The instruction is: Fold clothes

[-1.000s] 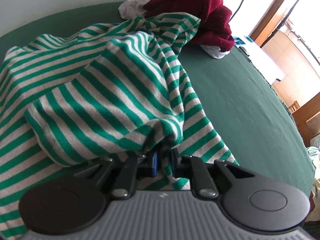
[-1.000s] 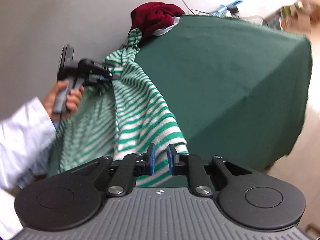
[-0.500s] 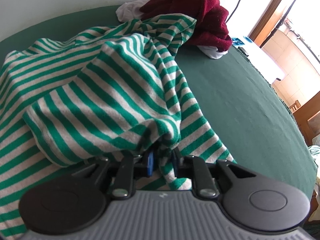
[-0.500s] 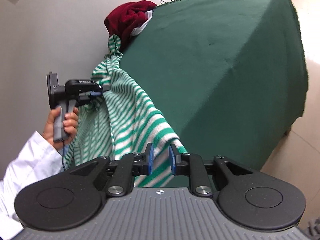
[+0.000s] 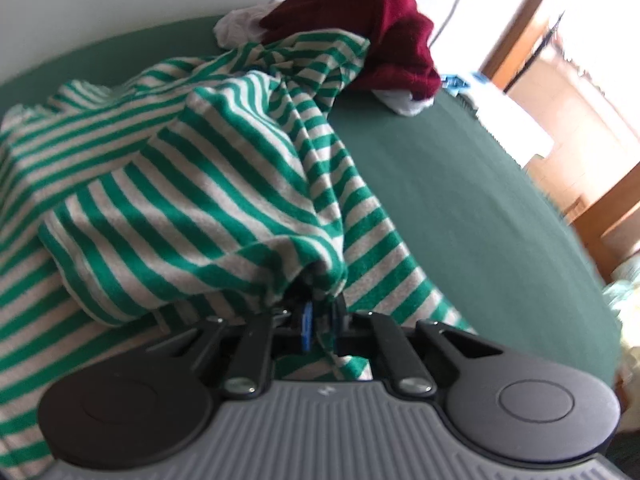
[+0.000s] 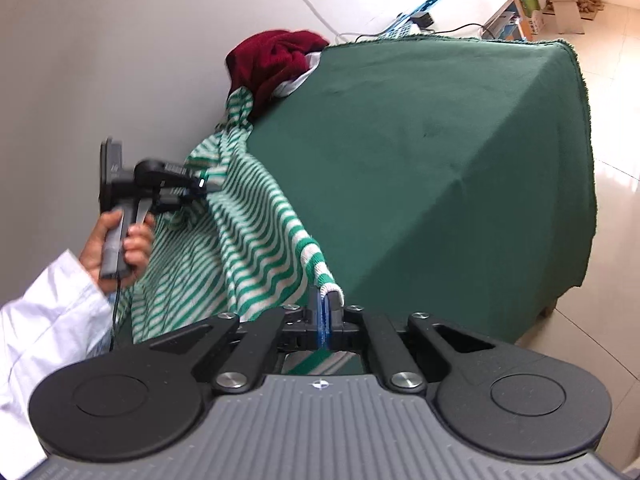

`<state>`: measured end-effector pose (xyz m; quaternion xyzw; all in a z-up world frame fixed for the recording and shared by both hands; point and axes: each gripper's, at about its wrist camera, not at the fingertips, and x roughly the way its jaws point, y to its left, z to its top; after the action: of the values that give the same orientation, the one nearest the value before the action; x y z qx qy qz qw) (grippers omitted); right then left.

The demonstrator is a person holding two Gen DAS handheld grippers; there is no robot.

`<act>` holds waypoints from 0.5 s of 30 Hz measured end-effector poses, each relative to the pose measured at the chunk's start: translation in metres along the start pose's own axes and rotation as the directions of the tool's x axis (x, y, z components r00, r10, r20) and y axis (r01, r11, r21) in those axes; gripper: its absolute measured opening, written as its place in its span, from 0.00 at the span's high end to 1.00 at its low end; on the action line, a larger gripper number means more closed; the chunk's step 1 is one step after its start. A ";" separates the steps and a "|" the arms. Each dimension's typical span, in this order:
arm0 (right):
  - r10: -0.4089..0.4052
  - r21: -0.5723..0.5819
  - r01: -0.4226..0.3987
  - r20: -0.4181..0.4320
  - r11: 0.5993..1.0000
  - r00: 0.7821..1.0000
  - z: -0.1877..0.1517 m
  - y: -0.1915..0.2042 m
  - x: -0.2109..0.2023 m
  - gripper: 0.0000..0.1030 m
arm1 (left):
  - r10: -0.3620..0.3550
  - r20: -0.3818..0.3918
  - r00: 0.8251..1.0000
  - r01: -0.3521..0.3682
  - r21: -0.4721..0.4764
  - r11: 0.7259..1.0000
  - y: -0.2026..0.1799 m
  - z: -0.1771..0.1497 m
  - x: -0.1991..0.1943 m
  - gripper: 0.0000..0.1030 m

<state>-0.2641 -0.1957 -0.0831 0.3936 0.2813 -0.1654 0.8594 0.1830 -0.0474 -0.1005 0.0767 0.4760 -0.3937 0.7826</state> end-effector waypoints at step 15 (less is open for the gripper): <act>-0.123 -0.099 0.118 -0.047 0.988 0.991 -0.020 -0.013 0.026 1.00 | -0.018 -0.003 1.000 0.018 -0.042 0.999 0.016 0.004 0.002 0.76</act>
<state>-0.2569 -0.1903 -0.1171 0.3382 0.3350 -0.1930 0.8580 0.1972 -0.0395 -0.1048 0.0567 0.4862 -0.3905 0.7797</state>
